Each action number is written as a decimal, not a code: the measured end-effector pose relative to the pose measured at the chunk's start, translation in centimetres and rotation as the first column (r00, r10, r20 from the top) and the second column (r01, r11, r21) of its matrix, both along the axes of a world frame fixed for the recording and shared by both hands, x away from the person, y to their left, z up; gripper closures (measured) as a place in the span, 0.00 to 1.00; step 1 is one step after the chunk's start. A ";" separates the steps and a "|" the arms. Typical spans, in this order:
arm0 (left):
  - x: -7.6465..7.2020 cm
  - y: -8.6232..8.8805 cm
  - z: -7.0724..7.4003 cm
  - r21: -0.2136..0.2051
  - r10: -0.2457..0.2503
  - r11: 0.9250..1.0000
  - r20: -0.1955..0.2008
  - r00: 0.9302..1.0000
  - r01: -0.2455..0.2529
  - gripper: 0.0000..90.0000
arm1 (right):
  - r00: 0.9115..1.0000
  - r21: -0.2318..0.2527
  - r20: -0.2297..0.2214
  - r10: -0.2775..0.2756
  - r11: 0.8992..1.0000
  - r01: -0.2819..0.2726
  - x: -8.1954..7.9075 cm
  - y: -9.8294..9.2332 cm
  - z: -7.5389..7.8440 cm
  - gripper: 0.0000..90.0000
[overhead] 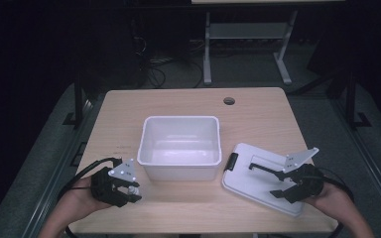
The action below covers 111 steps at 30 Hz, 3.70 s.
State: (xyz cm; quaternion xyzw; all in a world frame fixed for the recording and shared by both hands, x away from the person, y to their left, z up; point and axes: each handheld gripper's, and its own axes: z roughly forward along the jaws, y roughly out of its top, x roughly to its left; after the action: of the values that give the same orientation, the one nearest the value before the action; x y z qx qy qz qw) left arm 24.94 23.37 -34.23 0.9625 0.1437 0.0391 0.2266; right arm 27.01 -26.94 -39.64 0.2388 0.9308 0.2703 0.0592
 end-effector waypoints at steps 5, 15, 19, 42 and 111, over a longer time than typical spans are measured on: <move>0.0 0.1 1.1 0.000 -0.008 1.000 -0.001 1.000 0.008 0.66 | 1.000 -0.005 0.003 0.013 1.000 -0.013 0.4 0.1 0.4 0.38; 0.4 0.0 3.2 -0.001 -0.018 1.000 0.005 1.000 0.018 0.66 | 1.000 -0.012 0.008 0.017 1.000 -0.017 0.8 0.1 1.1 0.37; 0.9 0.0 4.1 -0.008 -0.018 1.000 0.008 1.000 0.018 0.66 | 1.000 -0.009 0.009 0.018 1.000 -0.017 0.8 0.0 1.1 0.37; 2.9 -0.2 8.7 -0.023 -0.016 1.000 0.049 0.999 0.018 0.66 | 1.000 -0.009 0.015 0.021 1.000 -0.021 1.0 0.1 2.0 0.37; 9.6 -2.9 6.2 -0.030 0.048 0.998 0.022 0.999 -0.047 0.66 | 1.000 -0.022 0.030 0.008 1.000 -0.007 0.8 -0.5 3.4 0.35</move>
State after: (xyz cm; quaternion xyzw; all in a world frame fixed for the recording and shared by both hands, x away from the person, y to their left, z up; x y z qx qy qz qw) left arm 34.57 20.43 -28.03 0.9549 0.1644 0.0533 0.2413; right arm 27.79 -27.49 -36.21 0.2307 0.9335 0.2640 0.0746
